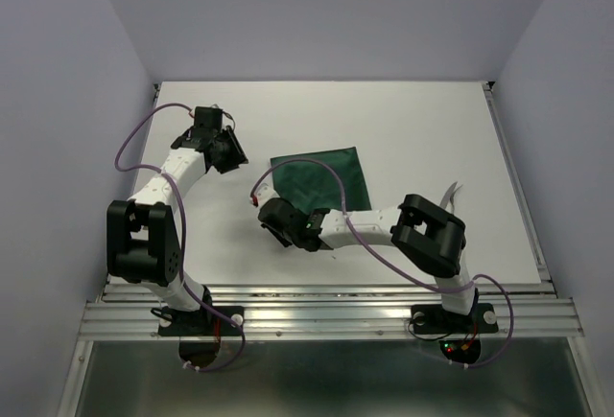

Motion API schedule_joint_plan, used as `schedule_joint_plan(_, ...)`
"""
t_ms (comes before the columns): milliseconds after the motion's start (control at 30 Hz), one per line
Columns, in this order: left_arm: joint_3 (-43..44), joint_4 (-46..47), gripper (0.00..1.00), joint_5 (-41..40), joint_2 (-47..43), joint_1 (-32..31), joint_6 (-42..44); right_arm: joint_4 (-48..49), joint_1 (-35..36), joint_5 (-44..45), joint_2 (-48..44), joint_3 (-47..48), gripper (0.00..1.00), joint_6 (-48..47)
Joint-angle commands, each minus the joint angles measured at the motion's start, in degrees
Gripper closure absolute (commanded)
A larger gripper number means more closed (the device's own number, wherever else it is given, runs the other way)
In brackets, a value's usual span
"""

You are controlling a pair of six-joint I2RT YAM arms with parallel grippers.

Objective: Fold the napkin into a case and place the utensils inside
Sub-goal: Pick up the top corner of the square-folded napkin from the center of the board, then fold the top corner of the square-folded napkin at the center of the board.

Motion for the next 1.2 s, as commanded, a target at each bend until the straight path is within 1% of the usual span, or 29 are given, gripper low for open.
schedule_joint_plan(0,-0.81,1.01,0.57,0.77,-2.17,0.25,0.25,0.10,0.63,2.12,-0.46,1.81,0.97,1.44)
schedule_joint_plan(33,-0.90,1.01,0.57,0.77,-2.26,0.34,0.25,0.19,0.63,2.30,-0.72,1.81,0.99,1.70)
schedule_joint_plan(300,-0.98,1.45,0.57,1.30,-1.91,0.34,0.17,4.75,0.63,2.12,-4.85,-0.21,0.99,2.41)
schedule_joint_plan(467,-0.98,1.71,0.57,2.18,-1.73,0.25,-0.10,4.93,0.63,0.98,-5.03,0.84,0.99,4.07)
schedule_joint_plan(700,-0.81,1.54,0.57,2.27,-1.91,0.25,0.17,5.20,-1.48,-0.95,-5.91,1.37,0.99,5.75)
schedule_joint_plan(867,-0.72,1.62,0.57,2.53,-1.64,0.25,0.25,6.51,-4.82,-3.15,-6.96,0.50,0.99,8.29)
schedule_joint_plan(1000,-0.72,1.71,0.57,3.23,-1.12,0.25,0.17,9.76,-9.64,-7.27,-8.80,-1.79,0.99,11.98)
schedule_joint_plan(1100,-0.90,2.06,0.57,3.50,-0.77,0.25,0.08,13.19,-15.44,-12.28,-10.65,-4.25,0.99,15.32)
schedule_joint_plan(1167,-0.72,2.06,0.57,3.67,-0.77,0.25,-0.01,13.81,-17.47,-13.95,-10.65,-4.96,0.99,17.26)
